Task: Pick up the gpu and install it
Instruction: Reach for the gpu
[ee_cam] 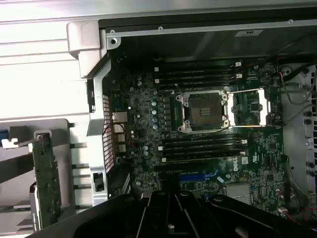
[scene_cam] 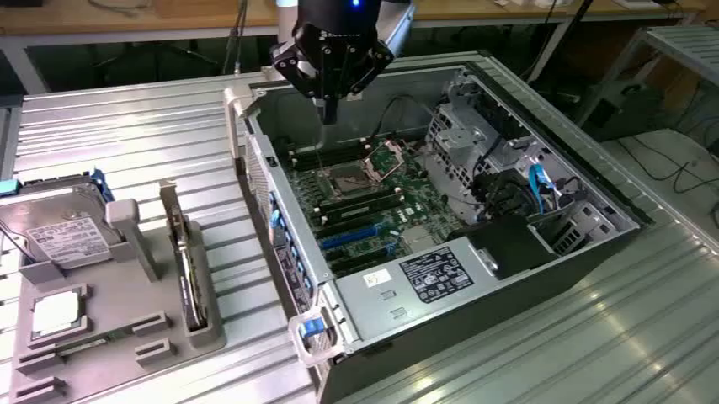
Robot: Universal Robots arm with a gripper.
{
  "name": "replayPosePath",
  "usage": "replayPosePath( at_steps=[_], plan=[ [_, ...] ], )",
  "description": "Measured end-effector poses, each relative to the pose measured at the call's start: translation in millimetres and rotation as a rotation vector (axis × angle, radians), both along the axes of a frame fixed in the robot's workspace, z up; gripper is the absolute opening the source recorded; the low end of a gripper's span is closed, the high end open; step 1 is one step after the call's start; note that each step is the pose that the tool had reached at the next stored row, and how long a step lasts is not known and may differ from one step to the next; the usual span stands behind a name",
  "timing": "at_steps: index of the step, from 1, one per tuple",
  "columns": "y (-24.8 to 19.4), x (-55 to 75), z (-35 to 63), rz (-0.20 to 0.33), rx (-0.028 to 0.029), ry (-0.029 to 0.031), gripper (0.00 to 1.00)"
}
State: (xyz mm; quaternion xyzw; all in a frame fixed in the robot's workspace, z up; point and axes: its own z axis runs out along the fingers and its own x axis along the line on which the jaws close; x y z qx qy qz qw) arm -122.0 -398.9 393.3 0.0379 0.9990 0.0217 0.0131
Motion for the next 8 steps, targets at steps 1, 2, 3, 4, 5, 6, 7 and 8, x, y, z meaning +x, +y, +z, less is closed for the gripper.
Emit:
replayPosePath(
  at_steps=[1,2,3,4,5,6,7,8],
  plan=[
    [0.0,-0.1,0.0,0.000,0.0000,0.0000,0.11],
    [0.0,-2.2,0.0,0.000,0.0000,0.0000,0.11],
    [0.0,-5.0,0.0,0.000,-0.0001,0.0000,0.11],
    [0.0,-9.3,0.0,0.000,0.0000,0.0000,0.11],
    [0.0,-12.6,0.0,0.000,0.0000,0.0000,0.11],
    [-0.1,-17.3,0.0,0.000,0.0000,0.0000,0.11],
    [-0.1,-19.8,0.0,0.000,0.0000,0.0000,0.11],
    [-0.1,-23.1,0.0,0.000,0.0002,0.0000,0.11]
  ],
)
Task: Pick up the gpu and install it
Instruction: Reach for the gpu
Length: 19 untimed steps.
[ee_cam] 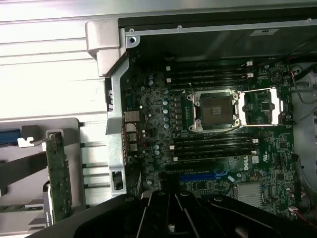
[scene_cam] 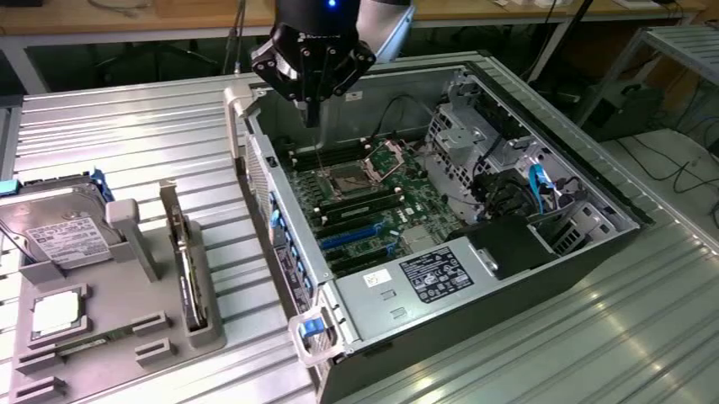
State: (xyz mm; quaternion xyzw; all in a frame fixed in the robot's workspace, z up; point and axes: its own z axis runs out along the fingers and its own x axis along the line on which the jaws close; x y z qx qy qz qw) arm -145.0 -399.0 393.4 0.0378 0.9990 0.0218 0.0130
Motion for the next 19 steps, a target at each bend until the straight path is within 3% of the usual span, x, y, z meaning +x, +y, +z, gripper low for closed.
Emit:
replayPosePath(
  at_steps=[9,19],
  plan=[
    [-1.4,-30.1,0.0,0.000,0.0015,0.0000,0.11],
    [-2.2,-52.0,-0.1,0.000,0.0023,-0.0001,0.11]
  ],
)
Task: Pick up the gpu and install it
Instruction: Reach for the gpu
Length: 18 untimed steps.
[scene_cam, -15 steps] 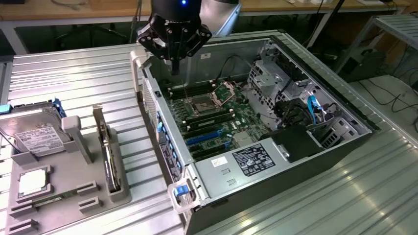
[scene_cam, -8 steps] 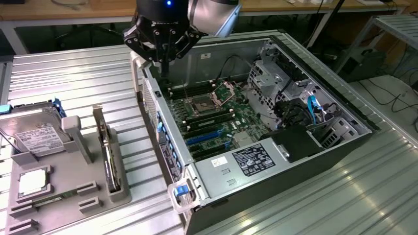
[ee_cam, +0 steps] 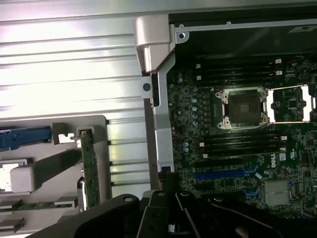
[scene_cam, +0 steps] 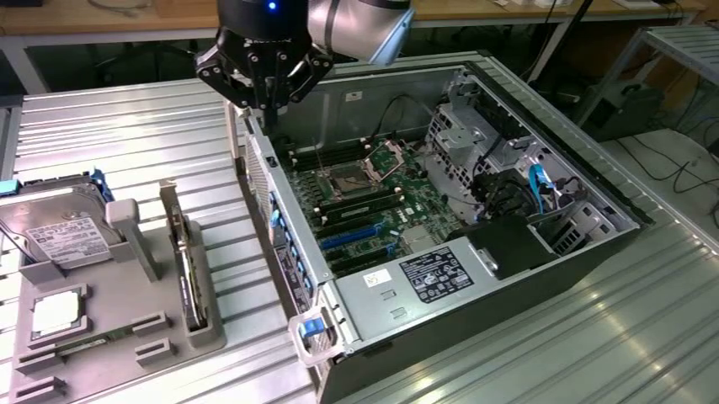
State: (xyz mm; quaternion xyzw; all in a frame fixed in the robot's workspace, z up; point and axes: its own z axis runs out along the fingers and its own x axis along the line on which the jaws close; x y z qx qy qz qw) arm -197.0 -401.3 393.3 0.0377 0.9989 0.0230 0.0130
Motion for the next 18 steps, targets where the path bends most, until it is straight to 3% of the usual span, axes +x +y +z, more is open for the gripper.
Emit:
replayPosePath(
  at_steps=[8,14,18],
  plan=[
    [-4.9,-17.3,0.0,0.012,0.0031,0.0001,0.11],
    [-8.8,-20.6,0.0,0.032,0.0265,-0.0002,0.11],
    [-10.1,-21.7,0.0,0.056,0.0329,0.0000,0.11]
  ],
)
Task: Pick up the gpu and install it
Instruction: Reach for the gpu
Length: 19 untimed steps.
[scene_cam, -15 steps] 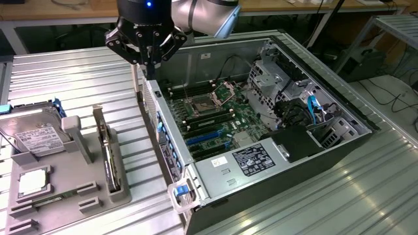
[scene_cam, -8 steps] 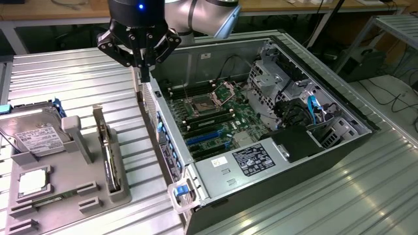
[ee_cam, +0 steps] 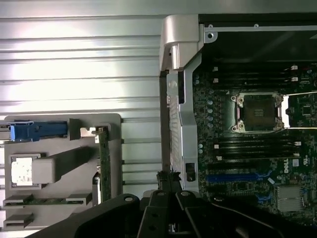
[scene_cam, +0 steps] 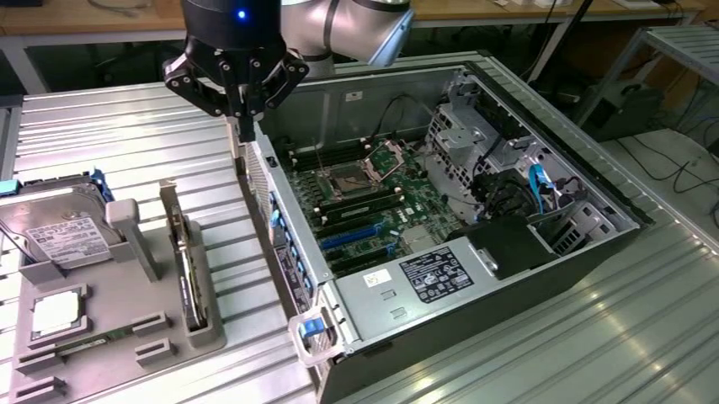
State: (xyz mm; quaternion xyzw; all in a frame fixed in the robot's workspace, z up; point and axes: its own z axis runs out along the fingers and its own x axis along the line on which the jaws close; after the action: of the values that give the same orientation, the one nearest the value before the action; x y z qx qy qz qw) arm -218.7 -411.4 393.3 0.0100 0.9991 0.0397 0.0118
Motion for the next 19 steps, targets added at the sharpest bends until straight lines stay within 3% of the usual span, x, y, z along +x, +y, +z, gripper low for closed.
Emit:
replayPosePath(
  at_steps=[12,19],
  plan=[
    [-8.4,-13.9,0.0,0.049,0.0051,-0.0001,0.11],
    [-12.0,-44.6,0.0,0.061,0.0085,0.0003,0.11]
  ],
)
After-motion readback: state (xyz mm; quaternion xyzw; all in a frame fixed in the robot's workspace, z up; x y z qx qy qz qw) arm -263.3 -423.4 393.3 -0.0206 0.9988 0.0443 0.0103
